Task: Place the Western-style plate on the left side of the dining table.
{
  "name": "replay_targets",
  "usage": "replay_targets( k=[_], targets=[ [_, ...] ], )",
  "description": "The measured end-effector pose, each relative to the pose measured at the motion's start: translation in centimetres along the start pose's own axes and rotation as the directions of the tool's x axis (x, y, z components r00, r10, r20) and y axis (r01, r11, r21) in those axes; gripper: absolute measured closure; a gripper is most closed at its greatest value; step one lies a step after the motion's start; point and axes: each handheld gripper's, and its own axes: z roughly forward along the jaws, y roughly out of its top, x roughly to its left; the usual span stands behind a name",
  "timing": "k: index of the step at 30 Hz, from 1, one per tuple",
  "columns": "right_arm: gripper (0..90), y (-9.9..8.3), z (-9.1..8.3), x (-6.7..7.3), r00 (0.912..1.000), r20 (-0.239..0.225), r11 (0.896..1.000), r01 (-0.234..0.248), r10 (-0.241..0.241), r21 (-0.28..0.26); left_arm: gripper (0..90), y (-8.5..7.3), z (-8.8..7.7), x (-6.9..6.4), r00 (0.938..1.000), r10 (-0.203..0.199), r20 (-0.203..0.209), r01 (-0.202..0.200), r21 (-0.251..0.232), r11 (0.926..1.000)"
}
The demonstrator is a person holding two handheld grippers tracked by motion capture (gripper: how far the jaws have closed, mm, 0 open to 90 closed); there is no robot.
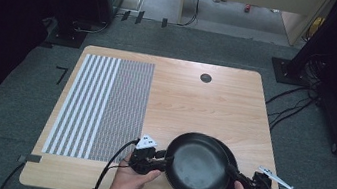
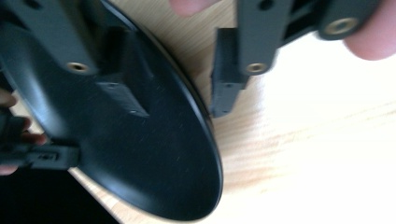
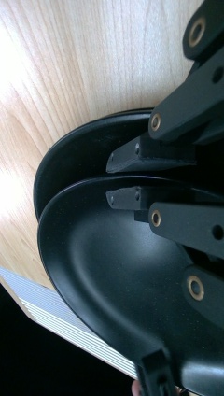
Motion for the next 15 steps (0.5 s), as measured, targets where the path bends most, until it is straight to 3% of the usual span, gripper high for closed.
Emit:
replay_targets(
  k=[4,11,15],
  targets=[
    [82.0,0.07,0.22,0.03,0.9998,0.000,1.000,-0.020,0.020,-0.004,65.4,0.05,-0.09,-0.01,1.0000,-0.001,0.003,0.001,0.007,1.0000],
    [82.5,0.17,0.64,0.27,0.9941,0.008,0.994,-0.108,0.109,-0.019,68.0,0.00,-0.01,0.33,0.9965,-0.073,0.042,0.072,0.024,0.9971],
    [82.0,0.17,0.97,0.30,0.9938,-0.009,0.994,-0.111,0.111,-0.024,68.4,0.23,-0.24,0.43,0.9973,-0.059,0.044,0.058,0.026,0.9980]
  ],
)
